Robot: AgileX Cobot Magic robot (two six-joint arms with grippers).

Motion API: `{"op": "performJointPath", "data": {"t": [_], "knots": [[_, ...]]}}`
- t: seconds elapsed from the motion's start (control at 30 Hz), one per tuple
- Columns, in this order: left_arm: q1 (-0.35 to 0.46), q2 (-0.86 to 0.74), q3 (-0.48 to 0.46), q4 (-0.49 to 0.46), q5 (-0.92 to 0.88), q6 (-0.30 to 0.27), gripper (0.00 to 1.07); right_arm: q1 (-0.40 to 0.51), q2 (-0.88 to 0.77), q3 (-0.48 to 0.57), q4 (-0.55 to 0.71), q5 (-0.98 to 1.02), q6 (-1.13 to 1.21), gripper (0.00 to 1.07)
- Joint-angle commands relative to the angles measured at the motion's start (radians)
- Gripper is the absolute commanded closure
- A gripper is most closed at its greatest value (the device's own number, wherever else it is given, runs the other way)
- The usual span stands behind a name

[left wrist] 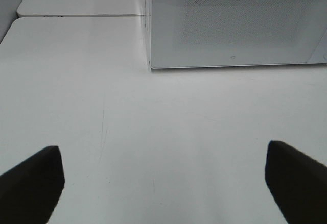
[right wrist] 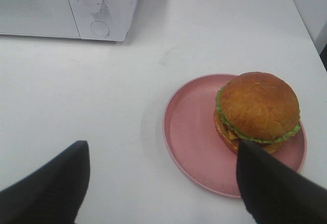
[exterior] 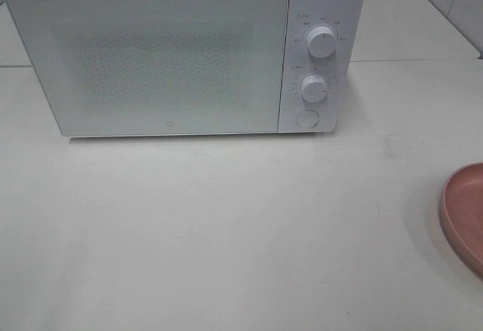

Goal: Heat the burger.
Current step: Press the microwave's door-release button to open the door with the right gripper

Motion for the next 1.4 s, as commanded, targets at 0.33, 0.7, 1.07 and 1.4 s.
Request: {"op": "performJointPath", "data": {"t": [0.33,0.7,1.07,1.4], "knots": [[-0.004,-0.025,0.002,-0.010,-0.011,-0.002,0.07,-0.004,-0.025,0.000,-0.003,-0.012,-0.001,0.31],[-0.004,-0.025,0.002,-0.010,-0.011,-0.002,0.07,-0.004,0.041,-0.042,0.001,-0.048,0.014,0.31],[-0.004,-0.025,0.002,-0.010,-0.011,-0.002,0.07,-0.004,0.153,-0.042,0.001,-0.160,0.014,0.31],[-0.004,-0.025,0.002,-0.010,-0.011,-0.002,0.07,-0.004,0.310,-0.042,0.001,-0.279,0.014,0.31]]}}
